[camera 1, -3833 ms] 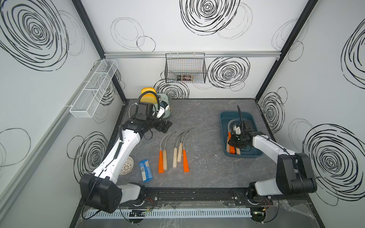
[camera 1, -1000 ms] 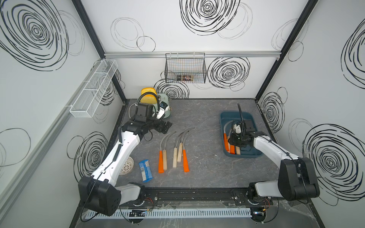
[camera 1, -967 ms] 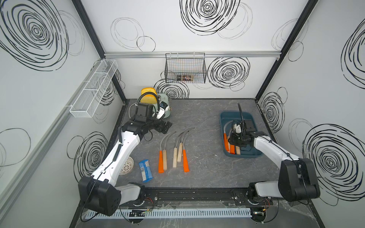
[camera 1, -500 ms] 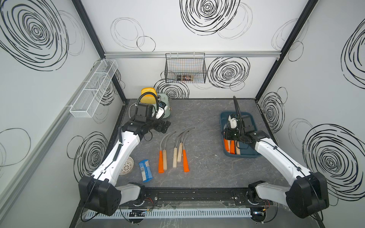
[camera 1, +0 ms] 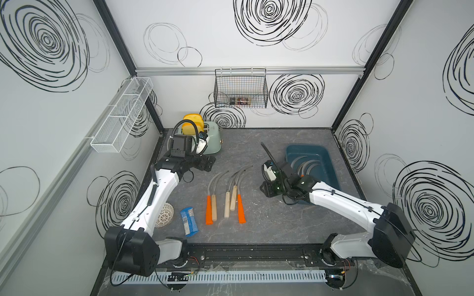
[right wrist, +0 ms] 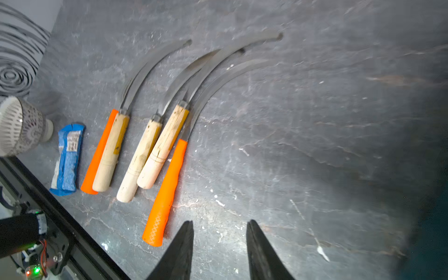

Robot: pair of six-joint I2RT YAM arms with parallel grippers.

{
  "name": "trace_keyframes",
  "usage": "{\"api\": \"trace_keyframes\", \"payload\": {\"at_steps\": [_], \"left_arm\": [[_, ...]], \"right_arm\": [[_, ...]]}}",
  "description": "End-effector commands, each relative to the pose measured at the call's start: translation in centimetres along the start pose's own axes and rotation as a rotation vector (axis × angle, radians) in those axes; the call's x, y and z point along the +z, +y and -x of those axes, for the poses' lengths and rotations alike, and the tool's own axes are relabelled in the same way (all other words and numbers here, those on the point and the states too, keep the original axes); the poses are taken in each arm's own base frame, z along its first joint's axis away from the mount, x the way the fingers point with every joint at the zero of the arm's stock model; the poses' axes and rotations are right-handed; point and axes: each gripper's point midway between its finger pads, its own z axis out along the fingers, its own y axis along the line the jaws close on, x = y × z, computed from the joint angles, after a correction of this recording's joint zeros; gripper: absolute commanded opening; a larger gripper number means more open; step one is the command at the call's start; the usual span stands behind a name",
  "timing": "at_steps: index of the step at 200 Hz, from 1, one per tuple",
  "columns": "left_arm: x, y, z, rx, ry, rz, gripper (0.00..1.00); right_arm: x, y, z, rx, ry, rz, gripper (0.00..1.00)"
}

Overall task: Put small sickles into storage boxes
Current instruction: Pick up the sickle at the center of the board.

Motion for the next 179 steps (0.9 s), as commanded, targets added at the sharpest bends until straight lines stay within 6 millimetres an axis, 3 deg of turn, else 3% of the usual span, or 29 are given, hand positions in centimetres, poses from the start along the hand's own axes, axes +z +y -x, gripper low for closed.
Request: {"api": "trace_keyframes", "payload": {"at_steps": [1,63,132,179], "left_arm": [[-0.1,0.9,0.6,-0.037,-0.041,0.000,0.96],[-0.7,1.7,-0.1,-0.028,-0.043,0.019,0.96],[-1.9,1.9,-0.8,0.014,-0.052,0.039,0.96],[-1.5,1.6,-0.9,0.008,-0.050,0.014,0.96]], "right_arm": [[1.0,2.3,0.0,0.003,-0.004,-0.001,0.42],[3.5,6.1,-2.7,-0.031,0.086,-0.003,0.48],[5.2,5.9,-3.7,-0.036,0.152,-0.078,0.53],[6.0,6.3,-4.8,-0.053,0.197,-0.070,0.53]]}}
